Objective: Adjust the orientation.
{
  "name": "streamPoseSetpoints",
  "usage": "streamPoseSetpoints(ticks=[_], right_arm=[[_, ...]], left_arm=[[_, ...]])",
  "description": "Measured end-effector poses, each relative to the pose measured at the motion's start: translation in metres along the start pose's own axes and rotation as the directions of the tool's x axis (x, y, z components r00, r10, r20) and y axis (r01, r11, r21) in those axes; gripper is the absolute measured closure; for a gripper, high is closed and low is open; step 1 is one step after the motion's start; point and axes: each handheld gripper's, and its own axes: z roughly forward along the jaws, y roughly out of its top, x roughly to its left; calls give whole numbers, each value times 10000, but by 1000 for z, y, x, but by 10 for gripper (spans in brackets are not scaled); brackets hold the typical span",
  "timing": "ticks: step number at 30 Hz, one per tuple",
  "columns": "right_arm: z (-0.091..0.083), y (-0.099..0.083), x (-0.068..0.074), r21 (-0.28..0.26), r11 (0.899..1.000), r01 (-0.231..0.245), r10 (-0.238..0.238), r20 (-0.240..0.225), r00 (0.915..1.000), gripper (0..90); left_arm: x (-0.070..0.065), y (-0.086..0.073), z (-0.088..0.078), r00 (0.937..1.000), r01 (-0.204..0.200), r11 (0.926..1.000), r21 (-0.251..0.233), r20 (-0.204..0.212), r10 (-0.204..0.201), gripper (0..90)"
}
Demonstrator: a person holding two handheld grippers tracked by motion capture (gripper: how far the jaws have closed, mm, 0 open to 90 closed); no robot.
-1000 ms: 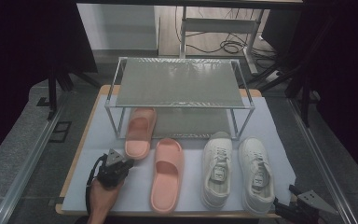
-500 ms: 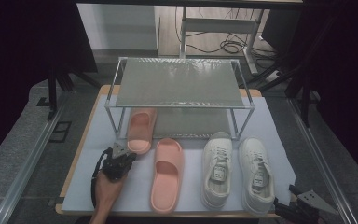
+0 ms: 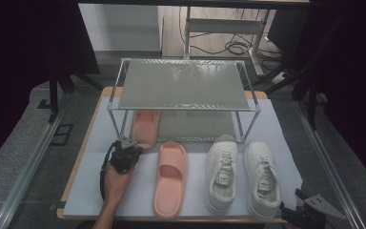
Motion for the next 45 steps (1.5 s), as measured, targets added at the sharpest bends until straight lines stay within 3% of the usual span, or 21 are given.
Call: streamPoseSetpoints(ticks=[14, 29, 37, 45], right_arm=[[0, 0, 0, -1, 10000, 2, -2, -3, 10000, 116], [0, 0, 0, 1, 10000, 16, -16, -9, 10000, 116], [0, 0, 0, 6, 10000, 16, -16, -12, 10000, 116], [0, 0, 0, 0, 10000, 7, -7, -10, 10000, 116]], left_arm=[[4, 20, 20, 9995, 53, 9993, 363, -302, -42, 896], [8, 28, 35, 9989, 168, 9983, 555, -435, -144, 896], [7, 28, 35, 9987, 191, 9985, 515, -471, -167, 894], [3, 27, 25, 9996, 189, 9995, 271, -215, -183, 849]])
